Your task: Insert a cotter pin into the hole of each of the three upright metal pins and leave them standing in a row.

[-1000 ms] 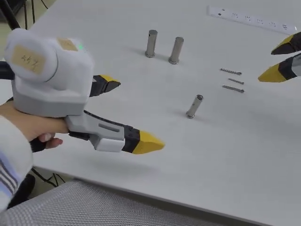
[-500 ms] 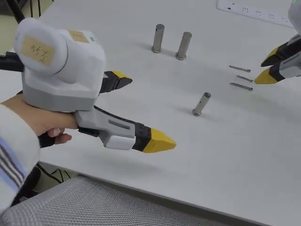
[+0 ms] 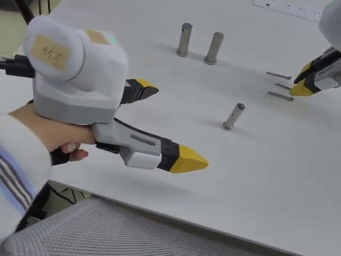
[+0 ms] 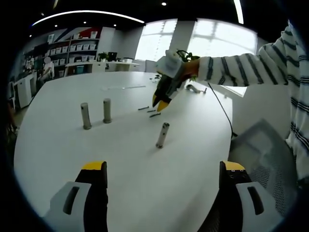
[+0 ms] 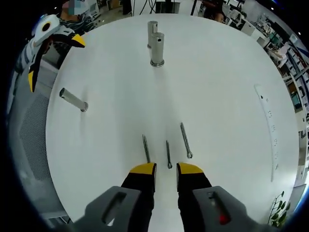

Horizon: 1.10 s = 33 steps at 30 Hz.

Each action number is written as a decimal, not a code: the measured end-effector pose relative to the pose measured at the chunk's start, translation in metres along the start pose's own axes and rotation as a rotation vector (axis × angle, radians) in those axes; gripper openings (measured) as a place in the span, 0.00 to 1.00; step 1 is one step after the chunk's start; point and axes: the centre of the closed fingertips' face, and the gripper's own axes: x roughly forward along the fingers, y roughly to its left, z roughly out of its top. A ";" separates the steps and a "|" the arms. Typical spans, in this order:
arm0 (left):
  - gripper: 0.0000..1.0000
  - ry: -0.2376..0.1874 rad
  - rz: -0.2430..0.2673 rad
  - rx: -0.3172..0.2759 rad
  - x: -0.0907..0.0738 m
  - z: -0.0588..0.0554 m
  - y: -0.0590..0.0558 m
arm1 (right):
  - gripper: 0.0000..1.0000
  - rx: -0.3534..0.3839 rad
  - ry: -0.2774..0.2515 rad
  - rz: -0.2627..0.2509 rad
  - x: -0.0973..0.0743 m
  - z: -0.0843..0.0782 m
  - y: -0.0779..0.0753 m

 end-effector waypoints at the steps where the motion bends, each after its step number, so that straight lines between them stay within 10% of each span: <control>1: 0.95 0.000 0.000 0.000 0.000 0.000 0.000 | 0.12 0.002 0.000 0.000 0.000 0.000 0.000; 20: 0.94 -0.011 -0.005 -0.020 0.008 0.004 -0.004 | 0.05 -0.001 -0.014 0.035 0.009 0.000 -0.009; 33: 0.94 -0.032 -0.004 -0.029 0.006 0.010 -0.009 | 0.00 -0.055 0.000 -0.028 0.010 0.004 -0.007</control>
